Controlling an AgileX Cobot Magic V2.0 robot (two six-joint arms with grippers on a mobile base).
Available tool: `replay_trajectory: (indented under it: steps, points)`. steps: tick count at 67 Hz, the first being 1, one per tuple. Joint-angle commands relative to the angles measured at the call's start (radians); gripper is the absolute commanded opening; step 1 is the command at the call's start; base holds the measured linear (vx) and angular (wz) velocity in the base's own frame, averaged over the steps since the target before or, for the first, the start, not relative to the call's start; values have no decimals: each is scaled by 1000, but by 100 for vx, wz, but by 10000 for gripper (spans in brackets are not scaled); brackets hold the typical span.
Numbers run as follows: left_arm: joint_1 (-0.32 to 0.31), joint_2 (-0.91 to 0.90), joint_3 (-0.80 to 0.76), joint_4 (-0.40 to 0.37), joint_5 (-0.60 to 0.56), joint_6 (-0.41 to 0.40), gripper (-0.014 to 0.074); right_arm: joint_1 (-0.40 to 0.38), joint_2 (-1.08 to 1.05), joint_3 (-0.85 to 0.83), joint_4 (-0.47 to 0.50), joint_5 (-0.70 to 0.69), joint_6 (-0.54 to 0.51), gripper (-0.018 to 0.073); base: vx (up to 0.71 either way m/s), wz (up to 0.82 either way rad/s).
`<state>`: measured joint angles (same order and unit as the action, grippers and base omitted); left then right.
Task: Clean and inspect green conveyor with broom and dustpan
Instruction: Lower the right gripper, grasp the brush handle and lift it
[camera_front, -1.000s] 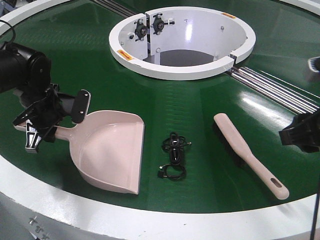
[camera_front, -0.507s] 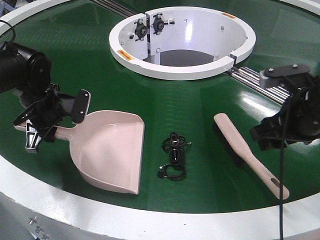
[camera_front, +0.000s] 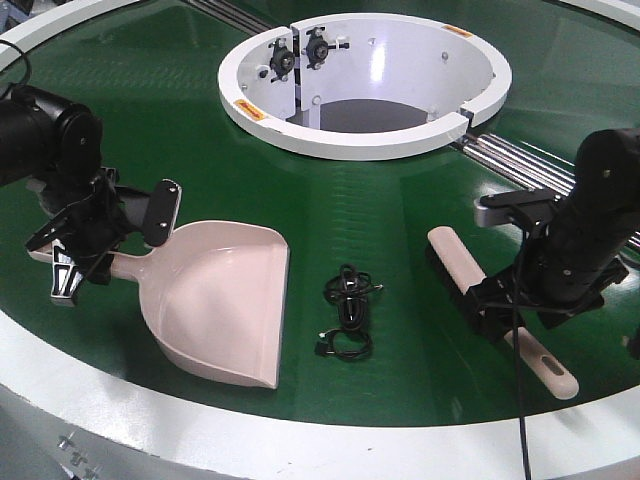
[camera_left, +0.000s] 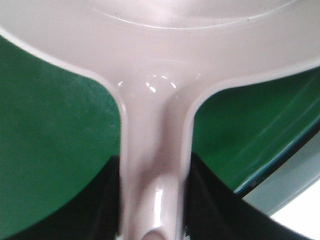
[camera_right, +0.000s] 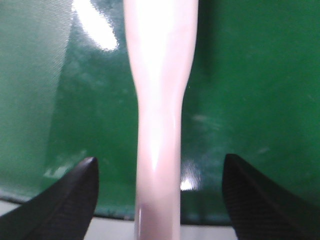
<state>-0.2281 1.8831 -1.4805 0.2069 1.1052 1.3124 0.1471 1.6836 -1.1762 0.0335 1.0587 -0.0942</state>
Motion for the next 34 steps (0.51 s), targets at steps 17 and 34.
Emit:
replay_trajectory:
  steps: [17, 34]
  points:
    - [-6, -58, -28, -4, -12, -3, 35, -2, 60, -36, -18, -40, -9, 523, 0, 0]
    - [-6, -58, -28, -4, -12, -3, 35, -2, 112, -103, -23, 15, -8, 523, 0, 0]
